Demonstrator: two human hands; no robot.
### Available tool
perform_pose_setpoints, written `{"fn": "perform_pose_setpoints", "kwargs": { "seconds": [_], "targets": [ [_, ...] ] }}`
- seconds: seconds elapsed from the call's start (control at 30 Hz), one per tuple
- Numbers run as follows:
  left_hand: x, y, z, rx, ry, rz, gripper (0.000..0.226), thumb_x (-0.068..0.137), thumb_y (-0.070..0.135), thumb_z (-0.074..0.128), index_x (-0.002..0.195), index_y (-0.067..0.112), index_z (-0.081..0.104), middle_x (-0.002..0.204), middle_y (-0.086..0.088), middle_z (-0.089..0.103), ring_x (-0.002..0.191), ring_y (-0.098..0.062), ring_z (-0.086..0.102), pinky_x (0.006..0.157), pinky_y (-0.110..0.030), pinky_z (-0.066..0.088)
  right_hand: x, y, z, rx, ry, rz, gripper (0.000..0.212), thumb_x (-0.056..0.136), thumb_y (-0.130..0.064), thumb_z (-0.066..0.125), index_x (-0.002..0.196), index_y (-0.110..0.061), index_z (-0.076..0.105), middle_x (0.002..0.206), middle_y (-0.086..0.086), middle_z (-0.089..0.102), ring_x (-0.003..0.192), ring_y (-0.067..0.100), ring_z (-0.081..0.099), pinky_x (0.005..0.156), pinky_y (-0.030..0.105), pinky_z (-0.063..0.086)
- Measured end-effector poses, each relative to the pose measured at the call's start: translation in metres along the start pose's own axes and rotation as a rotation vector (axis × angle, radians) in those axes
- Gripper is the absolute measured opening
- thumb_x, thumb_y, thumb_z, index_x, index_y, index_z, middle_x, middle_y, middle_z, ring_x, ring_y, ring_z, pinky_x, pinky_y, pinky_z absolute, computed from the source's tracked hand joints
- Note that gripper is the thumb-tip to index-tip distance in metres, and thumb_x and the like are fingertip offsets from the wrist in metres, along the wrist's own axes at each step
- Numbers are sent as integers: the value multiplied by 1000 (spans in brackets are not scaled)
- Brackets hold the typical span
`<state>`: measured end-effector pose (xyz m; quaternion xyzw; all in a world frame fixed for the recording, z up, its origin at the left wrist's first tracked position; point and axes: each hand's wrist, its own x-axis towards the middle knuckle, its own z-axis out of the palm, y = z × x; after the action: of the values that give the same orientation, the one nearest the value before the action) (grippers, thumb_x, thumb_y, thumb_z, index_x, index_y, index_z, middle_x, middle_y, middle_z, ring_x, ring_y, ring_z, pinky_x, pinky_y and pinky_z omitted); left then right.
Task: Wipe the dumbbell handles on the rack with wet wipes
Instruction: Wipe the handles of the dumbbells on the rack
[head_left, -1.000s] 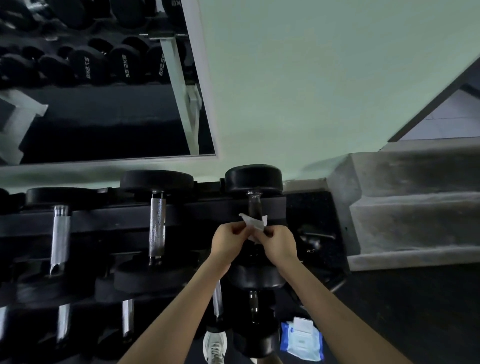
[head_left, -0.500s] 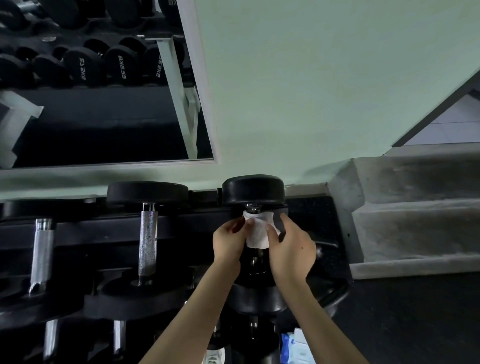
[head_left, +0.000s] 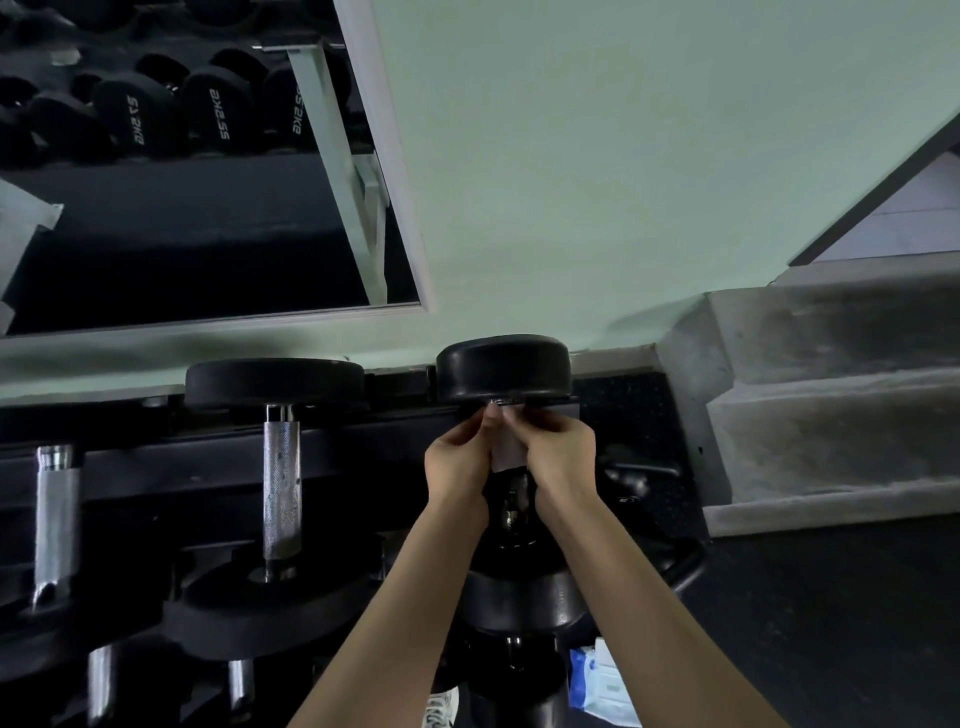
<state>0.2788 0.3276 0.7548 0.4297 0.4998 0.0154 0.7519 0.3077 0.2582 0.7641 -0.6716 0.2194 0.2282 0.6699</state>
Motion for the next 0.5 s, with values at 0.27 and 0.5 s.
{"fn": "perform_pose_setpoints", "kwargs": {
  "seconds": [0.27, 0.5],
  "targets": [
    [-3, -3, -5, 100, 11, 10, 24, 81, 20, 72, 100, 7, 70, 95, -15, 71, 95, -27, 68, 92, -40, 52, -4, 7, -9, 7, -43, 11, 2, 81, -12, 73, 81, -11, 74, 78, 5, 74, 79, 18, 72, 76, 29, 56],
    [-3, -8, 2, 140, 91, 77, 15, 79, 28, 74, 90, 18, 73, 87, -5, 73, 85, -17, 69, 86, -34, 55, -7, 12, -1, 99, 4, 11, 17, 87, -12, 66, 73, -20, 72, 78, 4, 73, 80, 17, 71, 73, 26, 57]
  ]
}}
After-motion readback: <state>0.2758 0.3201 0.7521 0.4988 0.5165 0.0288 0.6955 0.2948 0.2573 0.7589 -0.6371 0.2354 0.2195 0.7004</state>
